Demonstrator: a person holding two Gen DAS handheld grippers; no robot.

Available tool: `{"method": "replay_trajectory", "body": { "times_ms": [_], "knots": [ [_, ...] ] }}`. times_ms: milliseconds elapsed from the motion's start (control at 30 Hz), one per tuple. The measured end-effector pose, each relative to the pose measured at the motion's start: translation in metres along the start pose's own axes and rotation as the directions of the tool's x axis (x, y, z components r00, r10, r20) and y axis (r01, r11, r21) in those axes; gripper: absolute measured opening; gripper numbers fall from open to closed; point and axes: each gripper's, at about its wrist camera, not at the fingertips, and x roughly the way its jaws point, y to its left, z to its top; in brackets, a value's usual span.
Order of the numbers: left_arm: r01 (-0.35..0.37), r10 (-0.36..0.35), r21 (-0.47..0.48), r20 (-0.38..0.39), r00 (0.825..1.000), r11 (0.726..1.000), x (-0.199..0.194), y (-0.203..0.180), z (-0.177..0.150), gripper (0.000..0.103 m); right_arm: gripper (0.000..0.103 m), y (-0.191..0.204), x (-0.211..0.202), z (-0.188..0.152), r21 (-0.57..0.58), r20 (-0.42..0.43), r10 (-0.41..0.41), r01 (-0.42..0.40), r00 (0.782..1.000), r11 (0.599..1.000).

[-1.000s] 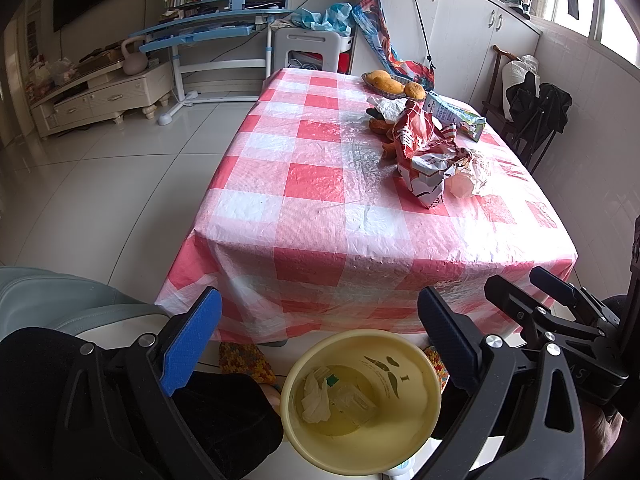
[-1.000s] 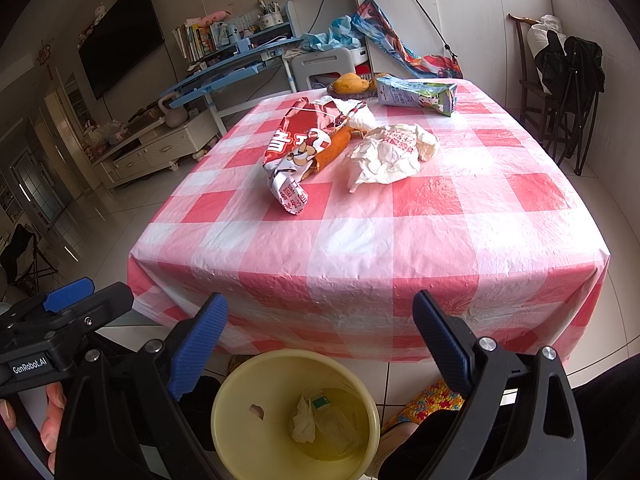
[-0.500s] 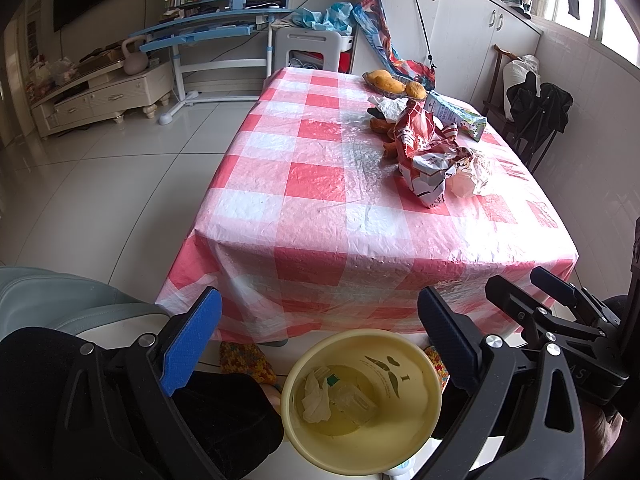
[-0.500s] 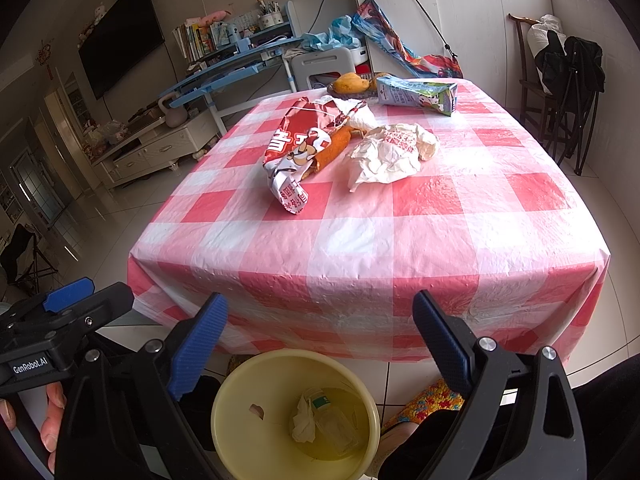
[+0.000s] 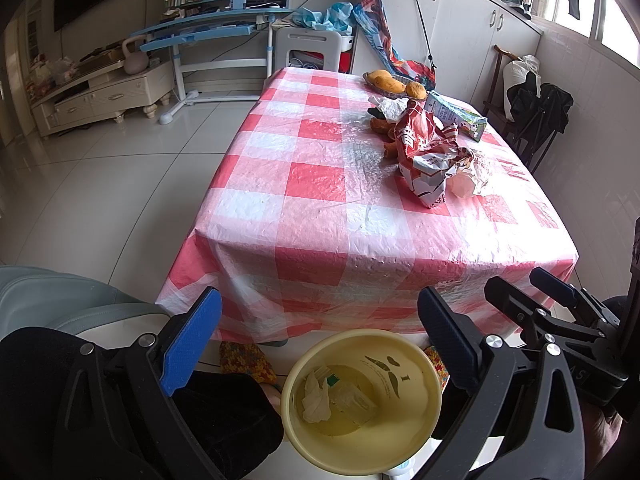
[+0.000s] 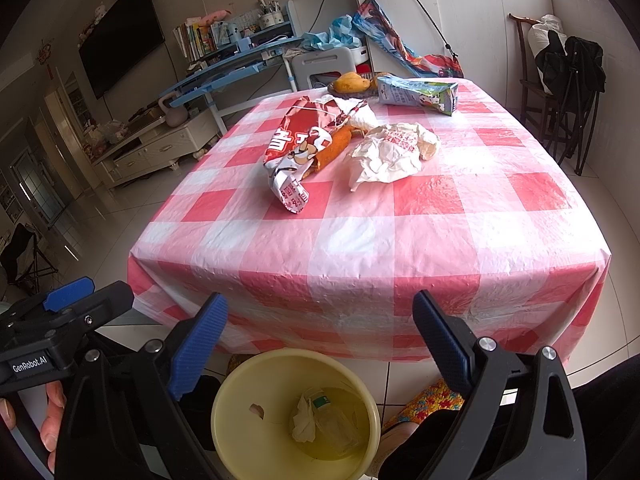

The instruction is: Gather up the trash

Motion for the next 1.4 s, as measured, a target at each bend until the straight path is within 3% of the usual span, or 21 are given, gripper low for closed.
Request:
{"method": "replay_trajectory", "body": {
  "times_ms": [1400],
  "knots": [
    [0.000, 0.000, -0.001, -0.001, 1.000, 1.000, 0.0001, 0.0002, 0.0001, 0.095, 0.090, 0.0026, 0.0027, -0.0093, -0.004, -0.010, 0.002, -0.002, 1.000, 1.000]
  ]
}}
